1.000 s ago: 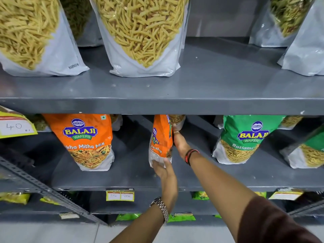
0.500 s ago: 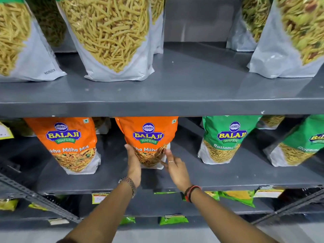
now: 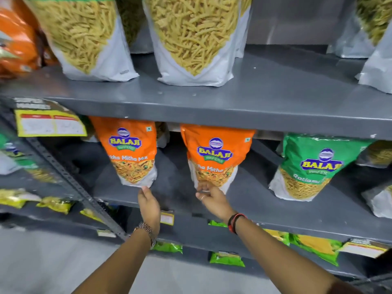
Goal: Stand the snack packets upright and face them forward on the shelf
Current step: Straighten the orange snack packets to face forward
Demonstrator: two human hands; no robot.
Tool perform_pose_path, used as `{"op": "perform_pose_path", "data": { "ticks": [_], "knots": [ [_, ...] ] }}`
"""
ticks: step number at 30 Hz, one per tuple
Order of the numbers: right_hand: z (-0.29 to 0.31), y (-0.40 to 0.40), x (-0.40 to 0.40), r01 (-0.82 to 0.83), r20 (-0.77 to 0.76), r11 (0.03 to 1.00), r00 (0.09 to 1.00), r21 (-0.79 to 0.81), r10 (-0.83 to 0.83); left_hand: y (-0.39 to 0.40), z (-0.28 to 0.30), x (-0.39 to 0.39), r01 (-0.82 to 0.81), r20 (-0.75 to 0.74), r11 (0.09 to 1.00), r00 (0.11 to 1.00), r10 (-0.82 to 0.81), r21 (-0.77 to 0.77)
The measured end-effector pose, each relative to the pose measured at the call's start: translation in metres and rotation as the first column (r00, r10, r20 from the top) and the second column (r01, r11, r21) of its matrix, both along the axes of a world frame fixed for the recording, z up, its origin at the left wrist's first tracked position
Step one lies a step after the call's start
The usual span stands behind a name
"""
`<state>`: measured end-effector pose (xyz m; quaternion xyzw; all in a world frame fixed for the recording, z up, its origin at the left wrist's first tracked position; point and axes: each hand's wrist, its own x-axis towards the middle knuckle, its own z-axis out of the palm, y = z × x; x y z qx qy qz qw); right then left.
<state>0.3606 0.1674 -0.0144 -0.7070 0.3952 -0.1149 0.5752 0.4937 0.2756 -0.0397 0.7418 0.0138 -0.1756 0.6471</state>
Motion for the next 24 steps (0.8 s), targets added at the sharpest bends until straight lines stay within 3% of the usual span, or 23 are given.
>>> {"op": "perform_pose_path", "data": {
  "ticks": [4, 7, 11, 14, 18, 24],
  "knots": [
    [0.008, 0.014, 0.046, -0.075, 0.025, 0.997, 0.997, -0.028, 0.075, 0.035, 0.002, 0.046, 0.035, 0.078, 0.998, 0.996, -0.039, 0.046],
    [0.008, 0.024, 0.083, -0.109, 0.019, 0.993, 0.994, -0.035, 0.11, 0.049, 0.011, 0.083, 0.137, 0.197, 0.99, 0.97, -0.14, 0.032],
    [0.003, 0.036, 0.135, -0.074, 0.049, 0.997, 0.996, -0.011, 0.074, 0.053, 0.015, 0.138, 0.29, 0.298, 0.945, 0.898, -0.324, 0.153],
    [-0.006, 0.042, 0.166, -0.007, 0.085, 1.0, 0.996, 0.017, 0.006, 0.053, 0.007, 0.179, 0.394, 0.262, 0.891, 0.857, -0.445, 0.225],
    [-0.024, 0.051, 0.191, 0.108, 0.131, 0.994, 0.985, 0.009, -0.109, 0.046, 0.0, 0.214, 0.56, 0.165, 0.803, 0.789, -0.592, 0.204],
    [-0.034, 0.05, 0.203, 0.189, 0.119, 0.981, 0.976, -0.047, -0.182, 0.042, -0.004, 0.223, 0.601, 0.146, 0.79, 0.777, -0.613, 0.121]
  ]
}}
